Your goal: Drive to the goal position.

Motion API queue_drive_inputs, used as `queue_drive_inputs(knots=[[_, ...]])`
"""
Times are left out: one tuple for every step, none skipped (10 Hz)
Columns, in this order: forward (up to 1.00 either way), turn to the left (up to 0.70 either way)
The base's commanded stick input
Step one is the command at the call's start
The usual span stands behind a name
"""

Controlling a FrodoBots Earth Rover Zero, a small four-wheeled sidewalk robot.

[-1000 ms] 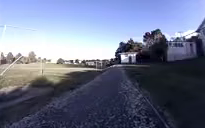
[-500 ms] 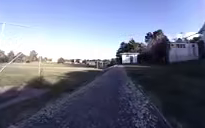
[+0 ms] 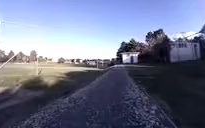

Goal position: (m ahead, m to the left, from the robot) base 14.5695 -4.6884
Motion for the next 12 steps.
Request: queue_drive_inputs(knots=[[0.5,-0.04],[0.5,-0.13],[0.5,-0.27],[0.5,0.0],[0.5,0.0],[0.5,0.0],[0.5,0.0],[0.5,0.0],[0.5,0.0],[0.5,0.0],[0.5,0.0],[0.5,0.0]])
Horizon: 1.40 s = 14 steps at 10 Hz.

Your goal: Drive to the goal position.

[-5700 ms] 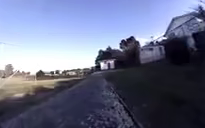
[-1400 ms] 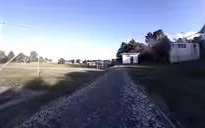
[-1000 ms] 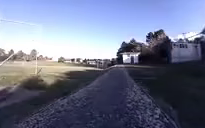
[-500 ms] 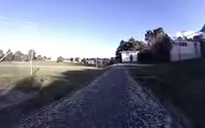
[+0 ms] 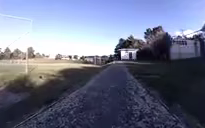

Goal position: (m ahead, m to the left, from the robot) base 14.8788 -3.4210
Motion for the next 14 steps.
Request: queue_drive_inputs(knots=[[0.5,0.0],[0.5,0.0],[0.5,0.0],[0.5,0.0],[0.5,0.0],[0.5,0.0],[0.5,0.0],[0.5,0.0],[0.5,0.0],[0.5,0.0],[0.5,0.0],[0.5,-0.13],[0.5,-0.36],[0.5,-0.03]])
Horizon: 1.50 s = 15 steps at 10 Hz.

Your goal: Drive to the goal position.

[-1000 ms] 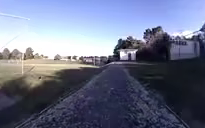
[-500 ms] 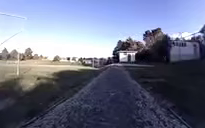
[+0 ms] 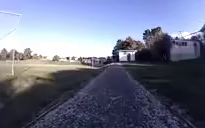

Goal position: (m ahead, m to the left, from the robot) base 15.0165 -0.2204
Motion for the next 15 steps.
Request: queue_drive_inputs(knots=[[0.5,0.0],[0.5,0.0],[0.5,0.0],[0.5,0.0],[0.5,0.0],[0.5,0.0],[0.5,0.0],[0.5,-0.03],[0.5,-0.15],[0.5,-0.41],[0.5,-0.22],[0.5,-0.05],[0.5,-0.01],[0.5,0.0],[0.5,0.0]])
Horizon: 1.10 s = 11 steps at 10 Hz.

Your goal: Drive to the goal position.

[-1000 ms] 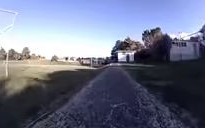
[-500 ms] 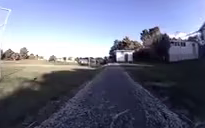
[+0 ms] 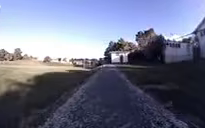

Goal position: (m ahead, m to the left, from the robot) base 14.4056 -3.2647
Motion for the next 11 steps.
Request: queue_drive_inputs(knots=[[0.5,0.0],[0.5,0.0],[0.5,0.0],[0.5,-0.12],[0.5,-0.3],[0.5,-0.06],[0.5,0.0],[0.5,0.0],[0.5,0.0],[0.5,0.0],[0.5,0.0]])
